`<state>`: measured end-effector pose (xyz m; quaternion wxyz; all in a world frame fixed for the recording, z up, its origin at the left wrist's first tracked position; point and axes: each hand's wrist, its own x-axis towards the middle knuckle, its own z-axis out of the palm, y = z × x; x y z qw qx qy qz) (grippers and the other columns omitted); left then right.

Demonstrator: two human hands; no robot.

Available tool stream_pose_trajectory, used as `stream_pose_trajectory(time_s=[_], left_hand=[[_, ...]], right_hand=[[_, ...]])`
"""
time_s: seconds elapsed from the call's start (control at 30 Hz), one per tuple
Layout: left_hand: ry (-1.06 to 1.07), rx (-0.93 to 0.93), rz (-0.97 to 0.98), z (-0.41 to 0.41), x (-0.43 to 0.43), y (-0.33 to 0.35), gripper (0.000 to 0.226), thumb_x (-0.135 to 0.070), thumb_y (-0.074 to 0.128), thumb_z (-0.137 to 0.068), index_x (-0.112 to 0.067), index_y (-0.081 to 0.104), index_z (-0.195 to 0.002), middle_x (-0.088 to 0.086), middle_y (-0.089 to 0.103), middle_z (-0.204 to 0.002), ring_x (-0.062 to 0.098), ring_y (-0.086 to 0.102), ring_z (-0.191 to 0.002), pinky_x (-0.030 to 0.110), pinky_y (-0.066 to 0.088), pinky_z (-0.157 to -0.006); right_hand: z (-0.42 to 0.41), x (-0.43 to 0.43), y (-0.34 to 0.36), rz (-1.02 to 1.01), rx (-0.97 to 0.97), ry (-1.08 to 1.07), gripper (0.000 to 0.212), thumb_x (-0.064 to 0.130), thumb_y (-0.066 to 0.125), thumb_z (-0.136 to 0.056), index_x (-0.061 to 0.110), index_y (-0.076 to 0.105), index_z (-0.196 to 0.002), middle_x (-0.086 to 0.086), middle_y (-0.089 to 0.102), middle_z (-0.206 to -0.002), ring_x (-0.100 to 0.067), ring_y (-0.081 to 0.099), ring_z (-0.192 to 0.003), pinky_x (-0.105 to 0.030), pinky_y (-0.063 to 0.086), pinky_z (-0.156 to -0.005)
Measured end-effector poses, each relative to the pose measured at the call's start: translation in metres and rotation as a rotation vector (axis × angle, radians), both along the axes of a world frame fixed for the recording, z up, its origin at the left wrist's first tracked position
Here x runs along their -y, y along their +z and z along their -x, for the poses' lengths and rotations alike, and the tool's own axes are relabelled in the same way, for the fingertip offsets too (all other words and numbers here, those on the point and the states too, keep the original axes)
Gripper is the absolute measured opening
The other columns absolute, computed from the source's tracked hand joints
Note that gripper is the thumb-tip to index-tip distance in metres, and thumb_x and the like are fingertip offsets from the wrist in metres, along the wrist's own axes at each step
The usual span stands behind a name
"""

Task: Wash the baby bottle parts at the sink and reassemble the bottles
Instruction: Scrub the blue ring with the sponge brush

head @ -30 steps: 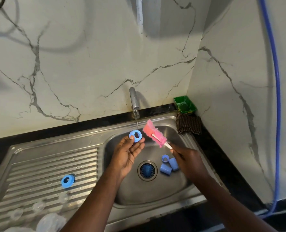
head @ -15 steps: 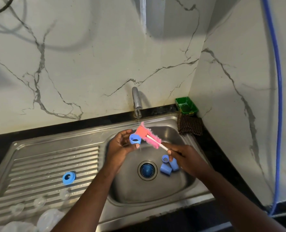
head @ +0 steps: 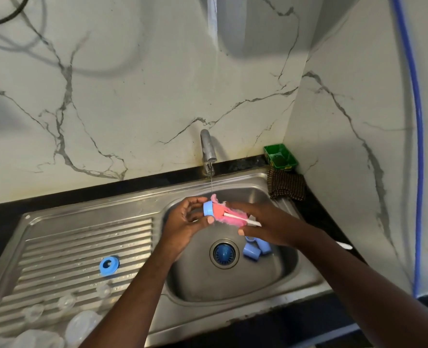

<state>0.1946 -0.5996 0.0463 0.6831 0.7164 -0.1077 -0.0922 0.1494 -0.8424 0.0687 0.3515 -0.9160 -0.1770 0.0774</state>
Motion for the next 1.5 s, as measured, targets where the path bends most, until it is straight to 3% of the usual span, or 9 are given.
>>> stream_pose_trajectory(time_s=[0.1,0.23,0.37,0.6,0.77,0.93,1.1,1.27,1.5], left_hand=[[-0.015,-0.001,0.001,0.000,-0.003,0.004,0.047,0.003,0.079,-0.078,-0.004,0.064,-0.122,-0.001,0.074,-0.111,0.010,0.072,-0.100,0.022,0.058,-0.080],[-0.095,-0.061,0.041,-0.002,-0.014,0.005,0.044,-0.004,0.077,-0.080,-0.004,0.066,-0.122,0.006,0.075,-0.112,0.022,0.071,-0.106,0.034,0.061,-0.083],[-0.202,-0.166,0.017,-0.003,-0.017,0.005,0.044,-0.016,0.077,-0.074,-0.011,0.069,-0.117,0.012,0.074,-0.112,0.035,0.069,-0.108,0.041,0.061,-0.086],[-0.106,-0.258,0.157,-0.009,-0.008,0.020,0.045,-0.022,0.071,-0.083,-0.005,0.066,-0.124,0.013,0.075,-0.112,0.034,0.071,-0.106,0.050,0.052,-0.101],[-0.091,-0.306,0.218,-0.013,-0.009,0.029,0.043,-0.016,0.069,-0.085,0.001,0.063,-0.125,0.017,0.074,-0.110,0.031,0.072,-0.102,0.036,0.060,-0.089],[-0.128,-0.106,0.083,-0.013,-0.008,0.029,0.047,0.001,0.078,-0.079,-0.011,0.066,-0.122,0.004,0.073,-0.117,0.024,0.069,-0.111,0.039,0.056,-0.095],[-0.140,-0.128,0.064,-0.011,-0.008,0.024,0.049,0.008,0.077,-0.078,-0.013,0.067,-0.121,0.003,0.072,-0.119,0.024,0.068,-0.113,0.048,0.055,-0.097],[-0.064,-0.174,0.129,-0.012,-0.012,0.021,0.047,0.007,0.076,-0.077,-0.011,0.066,-0.120,0.008,0.072,-0.119,0.028,0.067,-0.114,0.055,0.053,-0.098],[-0.022,-0.183,0.150,-0.011,-0.006,0.023,0.048,-0.007,0.080,-0.073,-0.010,0.066,-0.119,0.010,0.072,-0.118,0.031,0.069,-0.111,0.052,0.055,-0.096]], right_hand=[[-0.003,-0.006,0.003,0.004,0.023,0.026,0.076,0.026,0.077,-0.086,0.046,0.031,-0.143,0.003,0.056,-0.141,-0.009,0.056,-0.120,-0.014,0.040,-0.095],[-0.012,-0.016,0.010,0.152,-0.005,0.164,0.076,0.024,0.074,-0.087,0.033,0.035,-0.151,0.005,0.057,-0.138,0.000,0.055,-0.107,-0.009,0.038,-0.087],[-0.017,-0.019,0.027,0.373,-0.013,0.217,0.066,0.021,0.066,-0.091,0.038,0.040,-0.149,-0.002,0.062,-0.131,-0.018,0.059,-0.112,-0.022,0.039,-0.086],[-0.002,-0.043,0.031,0.438,0.548,-0.114,0.049,0.066,0.046,-0.084,0.036,0.042,-0.123,0.008,0.068,-0.113,-0.025,0.069,-0.092,-0.033,0.049,-0.063],[-0.011,-0.055,0.027,0.560,0.769,-0.291,0.028,0.043,0.063,-0.089,0.026,0.059,-0.111,0.003,0.062,-0.102,-0.026,0.065,-0.068,-0.027,0.035,-0.046],[-0.025,-0.059,0.044,0.320,0.148,-0.277,0.042,0.063,0.045,-0.085,0.024,0.059,-0.081,0.006,0.060,-0.074,-0.021,0.060,-0.071,-0.038,0.051,-0.067],[-0.022,-0.050,0.054,-0.294,-0.435,-0.342,0.031,0.046,0.061,-0.091,0.015,0.060,-0.097,-0.011,0.065,-0.074,-0.014,0.043,-0.046,-0.023,0.030,-0.043],[-0.017,-0.028,0.038,-0.413,-0.323,-0.214,0.047,-0.011,0.076,-0.072,0.014,0.056,-0.107,-0.016,0.057,-0.111,-0.030,0.060,-0.071,-0.035,0.049,-0.050],[-0.021,-0.016,0.034,0.125,0.151,-0.253,0.022,0.035,0.072,-0.089,0.026,0.074,-0.109,0.008,0.069,-0.081,-0.004,0.059,-0.066,-0.033,0.051,-0.068]])
